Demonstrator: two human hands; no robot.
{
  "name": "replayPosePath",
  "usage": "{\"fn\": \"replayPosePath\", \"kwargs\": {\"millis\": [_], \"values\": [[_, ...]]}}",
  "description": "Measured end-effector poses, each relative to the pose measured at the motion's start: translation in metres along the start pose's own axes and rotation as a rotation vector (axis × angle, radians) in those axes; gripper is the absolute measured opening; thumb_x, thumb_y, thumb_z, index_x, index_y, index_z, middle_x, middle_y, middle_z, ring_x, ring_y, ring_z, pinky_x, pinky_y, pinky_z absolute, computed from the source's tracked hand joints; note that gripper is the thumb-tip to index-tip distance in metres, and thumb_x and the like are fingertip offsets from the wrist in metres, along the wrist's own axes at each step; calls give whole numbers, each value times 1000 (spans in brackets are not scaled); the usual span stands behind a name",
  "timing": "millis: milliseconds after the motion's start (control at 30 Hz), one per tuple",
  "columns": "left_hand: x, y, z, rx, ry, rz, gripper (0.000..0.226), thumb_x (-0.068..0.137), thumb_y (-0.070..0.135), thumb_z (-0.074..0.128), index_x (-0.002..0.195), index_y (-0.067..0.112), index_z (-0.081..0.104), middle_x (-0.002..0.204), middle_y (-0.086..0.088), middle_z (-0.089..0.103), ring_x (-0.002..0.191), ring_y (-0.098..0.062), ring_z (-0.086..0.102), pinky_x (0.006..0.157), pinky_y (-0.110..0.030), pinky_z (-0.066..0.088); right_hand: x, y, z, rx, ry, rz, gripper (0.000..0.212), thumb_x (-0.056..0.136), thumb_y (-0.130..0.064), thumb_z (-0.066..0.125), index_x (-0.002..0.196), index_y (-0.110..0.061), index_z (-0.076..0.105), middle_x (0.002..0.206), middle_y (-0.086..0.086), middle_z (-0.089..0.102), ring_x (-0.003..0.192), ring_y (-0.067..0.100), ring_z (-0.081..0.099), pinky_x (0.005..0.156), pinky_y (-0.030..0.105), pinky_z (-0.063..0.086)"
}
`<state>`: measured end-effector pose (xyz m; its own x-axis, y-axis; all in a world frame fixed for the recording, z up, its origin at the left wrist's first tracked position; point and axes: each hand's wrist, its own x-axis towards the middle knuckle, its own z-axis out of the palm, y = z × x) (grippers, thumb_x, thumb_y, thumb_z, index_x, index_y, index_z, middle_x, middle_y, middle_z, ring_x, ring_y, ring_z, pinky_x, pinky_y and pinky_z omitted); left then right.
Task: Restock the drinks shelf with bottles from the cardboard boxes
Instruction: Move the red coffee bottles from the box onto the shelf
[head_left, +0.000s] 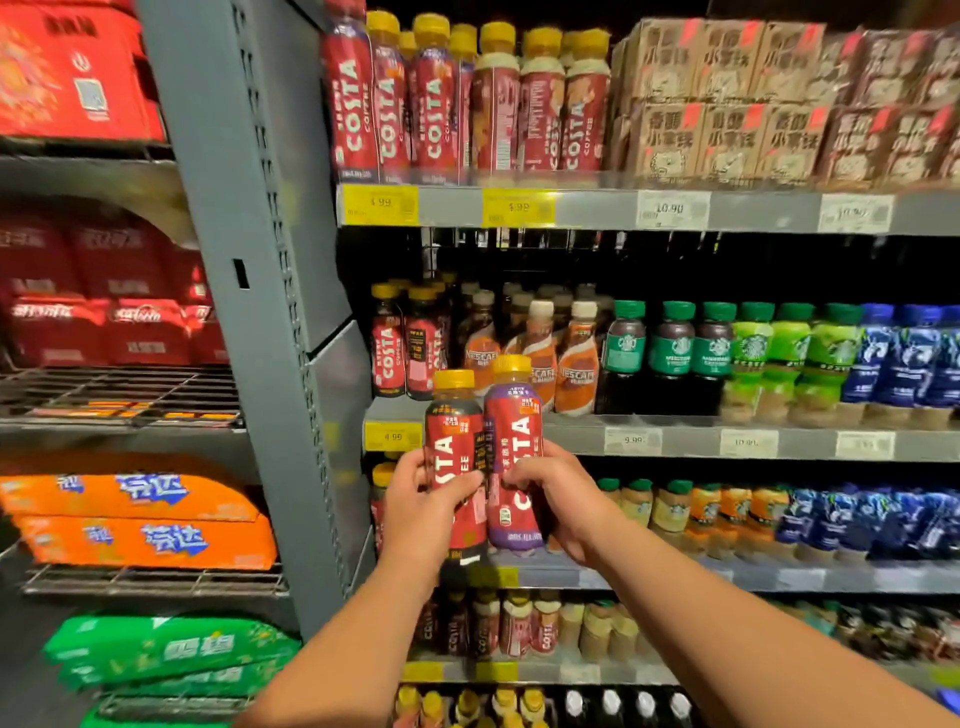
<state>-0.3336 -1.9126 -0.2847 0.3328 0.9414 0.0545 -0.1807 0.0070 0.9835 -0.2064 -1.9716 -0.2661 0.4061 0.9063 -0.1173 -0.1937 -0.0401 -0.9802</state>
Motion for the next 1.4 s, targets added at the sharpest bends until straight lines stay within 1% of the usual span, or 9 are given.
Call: {"fn": "replayPosePath", "kwargs": {"millis": [200,333,467,733,900,967,1100,1267,1400], "values": [[31,19,-21,15,-28,9,32,77,11,75,103,21,59,100,-6,69,88,-27,69,81,-46,56,18,-18,30,-21,31,-37,27,78,3,59,101,-12,58,97,15,66,91,34,66,87,48,53],[47,26,-29,18,-37,28,31,79,12,74,105,21,58,101,-4,70,90,-25,69,80,-42,56,30,-20,44,-14,62,-45,32,76,1,62,106,-12,59,107,21,67,100,40,65,91,55,51],[63,30,-26,25,-36,62,28,82,11,72,101,26,57,99,1,69,91,-20,68,80,-39,55,48,-24,52,11,94,-47,49,58,-7,65,106,-10,60,106,22,67,99,41,65,90,53,52],[116,35,-9,105,32,141,32,83,12,70,96,35,52,101,5,68,96,-18,67,91,-48,52,91,-38,39,-18,5,-89,41,76,10,57,113,-6,56,95,12,66,84,26,65,75,37,55],[144,38,-8,194,65,175,32,86,13,66,113,24,54,105,0,67,97,-18,66,87,-39,54,123,-52,39,-31,-46,-117,43,77,5,63,117,-10,54,104,9,67,89,21,66,71,32,54],[156,38,-10,249,103,207,29,87,14,66,114,20,56,108,-4,64,96,-18,65,84,-33,52,136,-56,42,-37,-28,-139,46,77,3,65,119,-12,53,105,7,67,91,19,65,76,35,54],[174,41,-13,409,192,235,29,88,17,65,116,15,55,108,-6,47,79,-2,50,79,-23,38,158,-59,42,-55,-5,-158,50,75,5,65,120,-12,51,109,8,64,100,23,62,92,46,51],[191,34,-11,489,252,270,39,89,16,63,127,16,52,109,-5,49,92,-16,52,79,-25,35,176,-53,43,-79,10,-151,51,74,5,66,120,-12,52,110,8,64,102,25,62,91,44,51],[204,24,-9,495,303,279,44,91,17,61,133,18,48,116,-5,53,102,-18,54,82,-27,38,181,-48,42,-80,0,-142,50,75,5,65,121,-12,51,109,8,64,99,22,63,81,35,52]]}}
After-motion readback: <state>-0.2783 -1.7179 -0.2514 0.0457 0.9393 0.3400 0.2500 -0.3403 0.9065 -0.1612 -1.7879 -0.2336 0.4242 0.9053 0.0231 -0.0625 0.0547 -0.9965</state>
